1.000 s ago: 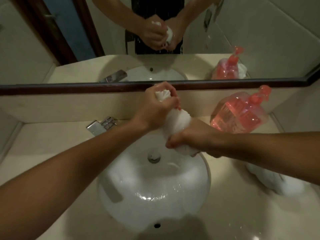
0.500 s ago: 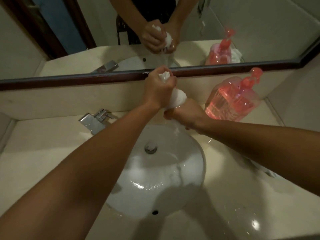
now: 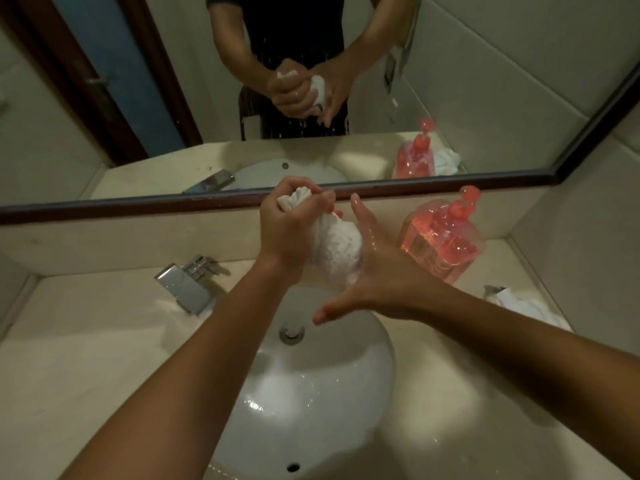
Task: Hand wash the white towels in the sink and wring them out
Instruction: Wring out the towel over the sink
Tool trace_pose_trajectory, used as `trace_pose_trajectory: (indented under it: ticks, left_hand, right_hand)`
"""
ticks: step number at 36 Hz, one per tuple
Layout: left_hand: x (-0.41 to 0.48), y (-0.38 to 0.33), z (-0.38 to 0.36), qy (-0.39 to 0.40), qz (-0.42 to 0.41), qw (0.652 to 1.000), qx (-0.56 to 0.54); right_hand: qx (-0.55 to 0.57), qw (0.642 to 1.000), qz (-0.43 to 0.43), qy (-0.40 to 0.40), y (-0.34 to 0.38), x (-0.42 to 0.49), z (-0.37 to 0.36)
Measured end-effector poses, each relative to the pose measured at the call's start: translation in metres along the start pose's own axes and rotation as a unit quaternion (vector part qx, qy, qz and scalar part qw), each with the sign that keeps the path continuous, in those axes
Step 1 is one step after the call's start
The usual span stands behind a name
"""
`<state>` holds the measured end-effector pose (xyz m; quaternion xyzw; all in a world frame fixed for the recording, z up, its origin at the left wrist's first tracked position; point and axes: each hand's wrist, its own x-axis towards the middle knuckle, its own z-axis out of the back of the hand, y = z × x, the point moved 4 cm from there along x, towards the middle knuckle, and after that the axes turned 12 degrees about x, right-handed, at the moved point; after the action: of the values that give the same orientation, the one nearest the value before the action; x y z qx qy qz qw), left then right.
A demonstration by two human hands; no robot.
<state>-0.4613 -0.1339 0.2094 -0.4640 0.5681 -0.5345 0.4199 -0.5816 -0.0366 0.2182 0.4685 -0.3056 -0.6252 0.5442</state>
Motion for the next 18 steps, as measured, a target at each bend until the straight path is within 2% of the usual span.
trace_pose_trajectory:
  ticks: [4,6,8,10,11,14,16,18]
  left_hand:
    - [-0.01,0.0,-0.003,-0.014,0.022,1.0,-0.011]
    - [-0.015,0.0,-0.006,-0.03,0.043,0.999,-0.009]
    - [-0.013,-0.002,-0.006,-0.018,0.074,0.997,0.013]
    - [-0.004,-0.004,-0.004,0.054,0.09,0.994,0.009]
    - [0.0,-0.006,0.0,0.093,0.084,0.992,-0.027]
    - [0.005,-0.001,0.007,0.176,0.087,0.968,-0.157]
    - [0.002,0.001,-0.001,0.243,0.094,0.944,-0.202]
    - [0.001,0.001,-0.011,0.293,0.11,0.924,-0.219]
  right_hand:
    - [-0.086,0.996,-0.02,-0.005,0.003,-0.004,0.001]
    - [-0.078,0.996,-0.033,-0.013,0.006,-0.003,0.006]
    - [0.001,0.999,-0.042,0.009,0.006,-0.002,0.01]
    - [0.147,0.985,-0.074,0.056,0.001,-0.002,0.011]
    - [0.242,0.962,-0.097,0.079,-0.002,-0.003,0.01]
    - [0.468,0.859,-0.123,0.165,-0.005,-0.009,0.002]
    - [0.53,0.813,-0.128,0.206,-0.004,-0.008,-0.004]
    - [0.547,0.795,-0.135,0.225,-0.004,-0.005,-0.008]
